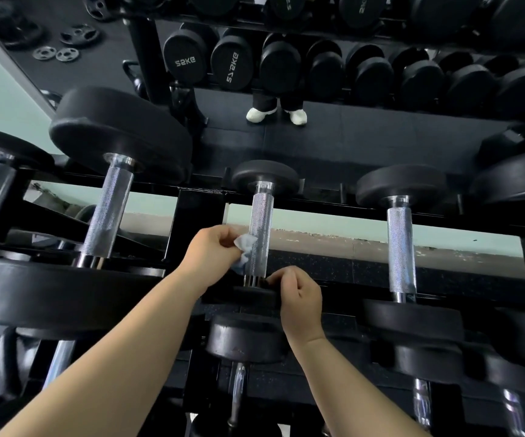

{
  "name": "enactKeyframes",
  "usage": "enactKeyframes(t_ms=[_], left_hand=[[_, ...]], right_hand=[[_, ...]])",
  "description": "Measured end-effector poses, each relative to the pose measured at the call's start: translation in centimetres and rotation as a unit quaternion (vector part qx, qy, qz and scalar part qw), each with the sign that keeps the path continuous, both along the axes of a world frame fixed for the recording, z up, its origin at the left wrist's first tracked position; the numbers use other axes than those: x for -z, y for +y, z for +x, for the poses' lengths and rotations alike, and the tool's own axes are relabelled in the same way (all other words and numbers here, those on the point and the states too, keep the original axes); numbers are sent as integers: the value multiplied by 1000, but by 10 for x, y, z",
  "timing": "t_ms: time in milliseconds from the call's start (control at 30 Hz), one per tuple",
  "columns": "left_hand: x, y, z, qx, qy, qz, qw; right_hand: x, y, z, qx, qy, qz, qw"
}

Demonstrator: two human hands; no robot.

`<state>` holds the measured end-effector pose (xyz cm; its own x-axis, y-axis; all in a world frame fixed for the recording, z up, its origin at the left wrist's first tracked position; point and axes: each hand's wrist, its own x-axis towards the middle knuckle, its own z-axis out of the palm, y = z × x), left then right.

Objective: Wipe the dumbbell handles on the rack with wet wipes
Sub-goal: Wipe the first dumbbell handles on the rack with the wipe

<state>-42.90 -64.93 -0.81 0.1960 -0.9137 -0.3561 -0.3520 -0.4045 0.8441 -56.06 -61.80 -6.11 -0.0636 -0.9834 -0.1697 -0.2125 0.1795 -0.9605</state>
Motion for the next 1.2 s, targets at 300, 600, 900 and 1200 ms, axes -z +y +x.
enactKeyframes(t_ms=[300,600,900,1200], left_hand=[[-11,3,15,-32,158,17,987],[-44,77,-6,-141,345,-25,928],[-40,141,-8,-114,426,32,897],[-22,187,13,5,198,114,974]], right_hand=[[-12,0,-7,-56,9,35,998],[-56,53,-19,44,-42,-18,998],[-64,89,-20,-190,-247,182,933],[-65,149,-4,-161,-119,193,961]])
